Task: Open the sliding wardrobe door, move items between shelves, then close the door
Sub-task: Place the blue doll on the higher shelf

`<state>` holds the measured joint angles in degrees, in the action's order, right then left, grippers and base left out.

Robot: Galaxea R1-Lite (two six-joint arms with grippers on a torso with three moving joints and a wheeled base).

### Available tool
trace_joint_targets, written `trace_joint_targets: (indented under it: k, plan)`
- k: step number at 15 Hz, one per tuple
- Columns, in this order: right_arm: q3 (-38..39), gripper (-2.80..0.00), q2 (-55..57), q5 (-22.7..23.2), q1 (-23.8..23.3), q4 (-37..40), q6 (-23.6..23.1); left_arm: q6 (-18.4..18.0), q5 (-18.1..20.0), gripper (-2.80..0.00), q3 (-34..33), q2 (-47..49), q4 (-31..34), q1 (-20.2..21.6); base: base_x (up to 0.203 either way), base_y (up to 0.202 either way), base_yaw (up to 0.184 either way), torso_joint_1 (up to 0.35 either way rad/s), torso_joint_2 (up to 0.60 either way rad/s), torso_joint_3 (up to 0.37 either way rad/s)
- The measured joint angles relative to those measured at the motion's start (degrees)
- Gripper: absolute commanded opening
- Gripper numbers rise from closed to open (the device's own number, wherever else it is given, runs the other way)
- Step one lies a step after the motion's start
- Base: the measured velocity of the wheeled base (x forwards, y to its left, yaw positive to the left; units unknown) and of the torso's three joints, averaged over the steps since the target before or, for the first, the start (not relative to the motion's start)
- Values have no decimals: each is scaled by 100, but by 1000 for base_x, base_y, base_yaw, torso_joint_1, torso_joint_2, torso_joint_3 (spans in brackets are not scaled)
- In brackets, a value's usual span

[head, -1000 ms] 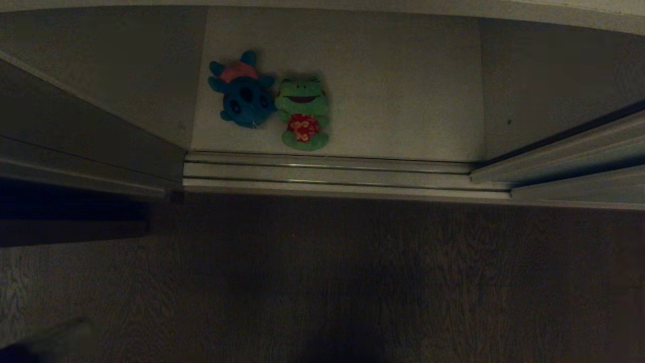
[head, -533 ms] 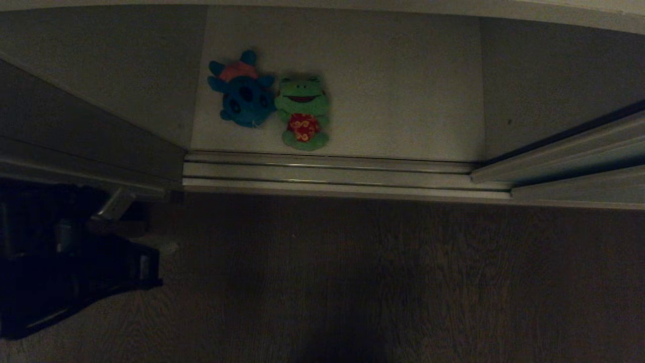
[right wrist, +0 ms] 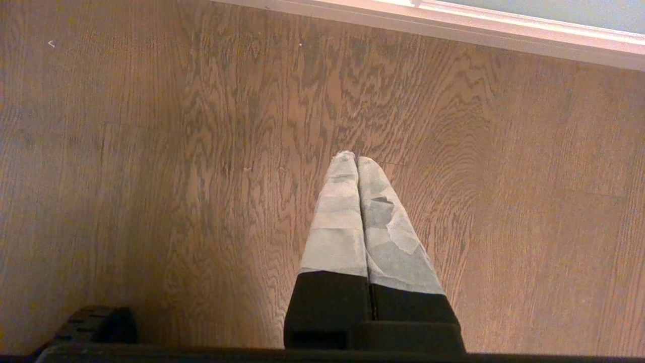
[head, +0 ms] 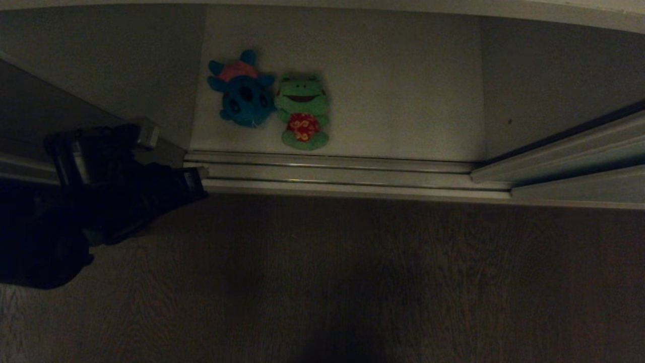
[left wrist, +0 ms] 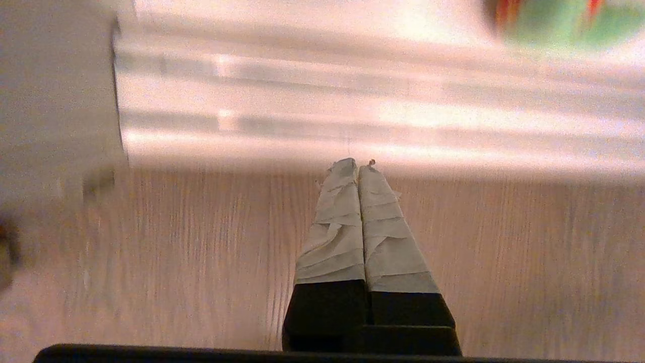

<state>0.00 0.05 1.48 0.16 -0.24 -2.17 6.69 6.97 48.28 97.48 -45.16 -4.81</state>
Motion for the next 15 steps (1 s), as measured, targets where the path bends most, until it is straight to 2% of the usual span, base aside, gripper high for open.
trace_joint_targets:
  k: [2,4,8,13,15]
  plan:
    - [0,-280,0,-1,0,0,-2,180,-219,0,426,211,-6,-81,0,0,0,0,0,0]
    - [0,-280,0,-1,0,0,0,357,-265,0,729,336,-27,-105,0,0,0,0,0,0]
    - [0,-280,0,0,0,0,2,469,-523,0,1348,811,-317,-109,0,0,0,0,0,0]
    - [0,-280,-2,0,0,1,0,742,-963,0,2519,1773,-517,-132,0,0,0,0,0,0]
    - [0,-280,-2,0,0,0,1,845,-1003,0,3051,2155,-557,-160,0,0,0,0,0,0]
